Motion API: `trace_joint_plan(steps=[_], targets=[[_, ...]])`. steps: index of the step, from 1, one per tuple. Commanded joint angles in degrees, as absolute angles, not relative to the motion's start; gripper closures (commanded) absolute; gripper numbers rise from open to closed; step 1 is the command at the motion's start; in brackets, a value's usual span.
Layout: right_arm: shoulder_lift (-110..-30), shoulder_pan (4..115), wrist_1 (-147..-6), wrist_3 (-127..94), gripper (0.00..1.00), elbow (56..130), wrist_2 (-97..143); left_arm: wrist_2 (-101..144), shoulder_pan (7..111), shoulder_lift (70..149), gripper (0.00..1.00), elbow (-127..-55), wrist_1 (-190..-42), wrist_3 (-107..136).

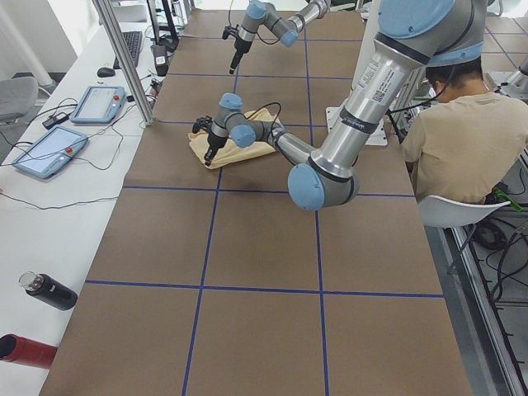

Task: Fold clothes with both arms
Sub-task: 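Drag the folded shirt with the left gripper farther from the robot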

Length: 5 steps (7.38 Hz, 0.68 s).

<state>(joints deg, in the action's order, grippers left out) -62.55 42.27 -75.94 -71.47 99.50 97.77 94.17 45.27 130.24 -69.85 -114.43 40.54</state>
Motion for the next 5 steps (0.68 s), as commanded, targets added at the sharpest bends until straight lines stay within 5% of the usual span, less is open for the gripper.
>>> trace_joint_plan(steps=[1, 2, 4, 5], targets=[[-62.4, 42.2, -75.9, -71.5, 0.00, 99.4, 97.7, 94.2, 47.5, 142.7, 1.00, -54.0, -120.3, 38.9], [-62.3, 42.1, -75.9, -71.5, 0.00, 99.4, 97.7, 94.2, 47.5, 142.6, 1.00, -54.0, -120.4, 38.6], [-62.2, 42.0, -75.9, -71.6, 0.00, 99.3, 97.6, 94.3, 48.2, 141.3, 0.00, -54.8, -122.5, 34.8], [-61.5, 41.6, -76.0, -73.4, 0.00, 99.2, 97.6, 94.9, 48.8, 139.2, 0.00, -57.4, -124.1, 34.3]])
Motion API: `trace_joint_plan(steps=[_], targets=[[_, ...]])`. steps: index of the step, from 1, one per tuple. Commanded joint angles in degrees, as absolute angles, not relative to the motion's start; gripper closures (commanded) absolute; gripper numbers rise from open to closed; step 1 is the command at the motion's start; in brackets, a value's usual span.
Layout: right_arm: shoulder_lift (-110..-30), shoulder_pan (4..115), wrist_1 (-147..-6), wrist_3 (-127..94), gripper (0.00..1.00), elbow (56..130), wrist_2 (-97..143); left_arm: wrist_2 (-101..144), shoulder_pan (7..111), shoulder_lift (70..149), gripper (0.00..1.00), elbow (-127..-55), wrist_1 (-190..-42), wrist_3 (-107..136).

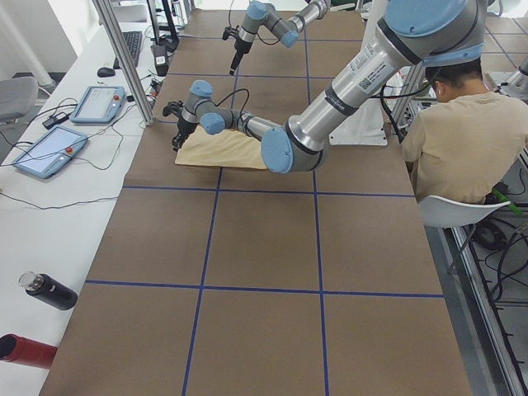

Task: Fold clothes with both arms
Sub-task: 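Drag the folded shirt with the left gripper farther from the robot, then lower the right gripper onto the shirt's near corner and grasp it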

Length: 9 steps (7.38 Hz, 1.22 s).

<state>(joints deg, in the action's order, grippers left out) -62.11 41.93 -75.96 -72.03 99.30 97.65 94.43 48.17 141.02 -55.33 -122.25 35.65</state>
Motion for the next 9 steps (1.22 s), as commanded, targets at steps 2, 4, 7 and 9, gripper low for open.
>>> trace_joint_plan(steps=[2, 4, 7, 9], targets=[[-57.4, 38.8, -79.0, -82.0, 0.00, 99.1, 97.3, 100.1, 50.9, 131.8, 0.00, -65.0, -124.4, 29.0], [-51.4, 33.1, -86.1, -92.3, 0.02, 98.1, 92.7, 100.3, 51.1, 127.4, 0.00, -70.2, -124.3, 27.9], [-38.0, 26.2, -86.6, -99.2, 0.03, 82.3, 86.3, 105.9, 54.0, 123.5, 0.00, -73.6, -125.0, 22.6], [-34.7, 23.2, -86.7, -106.7, 0.11, 78.6, 86.0, 105.8, 54.1, 123.2, 0.00, -73.6, -125.0, 22.6]])
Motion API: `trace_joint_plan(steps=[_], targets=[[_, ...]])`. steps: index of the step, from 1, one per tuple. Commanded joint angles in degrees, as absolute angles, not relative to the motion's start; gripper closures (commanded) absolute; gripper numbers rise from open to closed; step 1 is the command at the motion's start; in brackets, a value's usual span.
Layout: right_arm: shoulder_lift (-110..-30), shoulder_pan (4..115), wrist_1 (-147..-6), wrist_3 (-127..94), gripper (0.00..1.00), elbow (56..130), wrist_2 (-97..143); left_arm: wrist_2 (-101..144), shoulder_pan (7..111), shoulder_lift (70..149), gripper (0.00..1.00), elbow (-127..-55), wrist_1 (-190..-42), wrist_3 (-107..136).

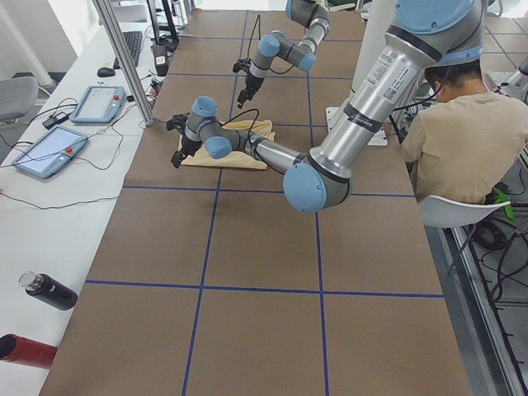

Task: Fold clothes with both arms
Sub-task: 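Lower the right gripper onto the shirt's near corner and grasp it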

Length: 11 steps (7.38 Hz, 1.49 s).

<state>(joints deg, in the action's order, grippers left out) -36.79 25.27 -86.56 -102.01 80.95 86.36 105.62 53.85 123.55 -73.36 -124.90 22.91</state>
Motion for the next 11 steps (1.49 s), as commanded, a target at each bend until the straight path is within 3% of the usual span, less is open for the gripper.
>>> trace_joint_plan(steps=[1, 4, 10, 11], targets=[[-34.2, 22.2, -86.7, -108.3, 0.11, 77.4, 86.0, 105.8, 54.1, 123.2, 0.00, -73.6, -125.0, 22.8], [-30.9, 20.7, -86.9, -108.6, 0.15, 70.5, 86.0, 105.8, 54.1, 123.2, 0.00, -73.6, -125.0, 23.3], [-30.7, 18.9, -88.2, -108.8, 0.18, 69.0, 86.0, 105.7, 54.1, 123.1, 0.00, -73.6, -125.0, 23.5], [-30.6, 18.7, -88.2, -108.9, 0.23, 68.6, 85.9, 105.7, 54.1, 123.1, 0.00, -73.7, -125.0, 23.5]])
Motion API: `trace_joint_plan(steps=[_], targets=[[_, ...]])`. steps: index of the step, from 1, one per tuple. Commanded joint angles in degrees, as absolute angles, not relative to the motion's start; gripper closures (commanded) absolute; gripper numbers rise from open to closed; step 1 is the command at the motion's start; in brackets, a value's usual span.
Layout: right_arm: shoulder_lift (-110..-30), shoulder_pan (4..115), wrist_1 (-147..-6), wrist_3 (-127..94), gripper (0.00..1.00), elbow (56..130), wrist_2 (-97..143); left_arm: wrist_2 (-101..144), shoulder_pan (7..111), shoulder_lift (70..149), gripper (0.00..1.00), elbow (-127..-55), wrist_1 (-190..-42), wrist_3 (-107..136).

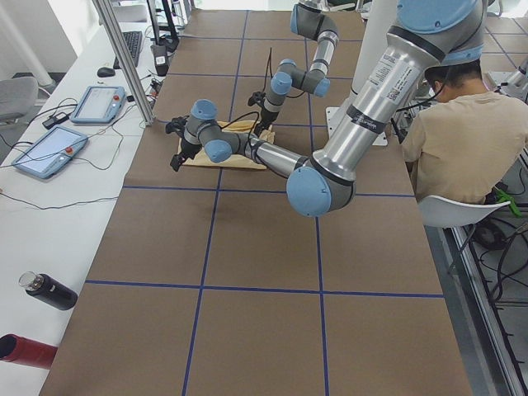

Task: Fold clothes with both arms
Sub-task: 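Lower the right gripper onto the shirt's near corner and grasp it, then pull the grasped corner with the right gripper toward the robot, straightening the shirt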

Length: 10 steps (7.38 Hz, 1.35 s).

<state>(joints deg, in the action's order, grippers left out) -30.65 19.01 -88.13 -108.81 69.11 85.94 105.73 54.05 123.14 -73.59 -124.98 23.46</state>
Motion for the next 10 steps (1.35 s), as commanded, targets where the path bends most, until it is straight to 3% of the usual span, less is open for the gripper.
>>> trace_joint_plan(steps=[1, 2, 5, 8, 10], targets=[[-29.9, 18.7, -88.2, -110.0, 0.59, 68.6, 85.9, 105.7, 54.1, 123.1, 0.00, -73.7, -125.0, 23.5], [-29.6, 18.6, -88.2, -111.5, 0.84, 68.5, 85.8, 105.7, 54.1, 123.1, 0.00, -73.7, -125.0, 23.5], [-29.6, 18.4, -88.2, -111.7, 1.00, 67.7, 84.8, 105.7, 54.1, 123.0, 0.00, -73.7, -125.1, 23.5], [-30.0, 19.5, -90.7, -110.6, 1.00, 70.3, 84.9, 105.7, 54.1, 123.0, 0.00, -73.9, -125.1, 23.6], [-37.6, 20.0, -90.9, -110.0, 1.00, 78.6, 85.1, 105.7, 54.1, 123.0, 0.00, -74.0, -125.1, 23.6]])
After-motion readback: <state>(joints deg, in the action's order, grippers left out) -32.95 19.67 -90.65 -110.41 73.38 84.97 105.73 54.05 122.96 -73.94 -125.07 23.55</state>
